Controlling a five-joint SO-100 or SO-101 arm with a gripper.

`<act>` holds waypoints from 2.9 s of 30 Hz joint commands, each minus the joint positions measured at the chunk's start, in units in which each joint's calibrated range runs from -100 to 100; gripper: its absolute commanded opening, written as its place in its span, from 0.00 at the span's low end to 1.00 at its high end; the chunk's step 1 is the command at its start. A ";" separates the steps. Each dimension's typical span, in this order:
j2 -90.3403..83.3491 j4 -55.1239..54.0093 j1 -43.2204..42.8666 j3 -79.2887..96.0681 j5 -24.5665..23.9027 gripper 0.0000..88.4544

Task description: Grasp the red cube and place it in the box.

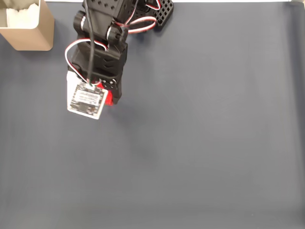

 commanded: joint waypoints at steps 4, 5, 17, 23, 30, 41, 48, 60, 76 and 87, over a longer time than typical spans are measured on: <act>-4.50 6.06 3.90 -8.05 -2.34 0.00; -4.93 6.39 4.54 -8.50 -2.49 0.00; -8.57 7.70 13.84 -10.78 -4.10 0.00; -9.44 8.11 18.74 -10.33 -4.30 0.00; -9.35 8.11 23.64 -11.15 -4.35 0.00; -8.92 8.19 29.39 -13.34 -5.08 0.00; -9.70 9.75 32.09 -15.25 -5.86 0.00; -10.82 10.41 37.35 -16.44 -6.11 0.00; -7.79 4.42 44.81 -16.07 -6.89 0.00; -6.49 2.54 46.37 -15.98 -7.81 0.00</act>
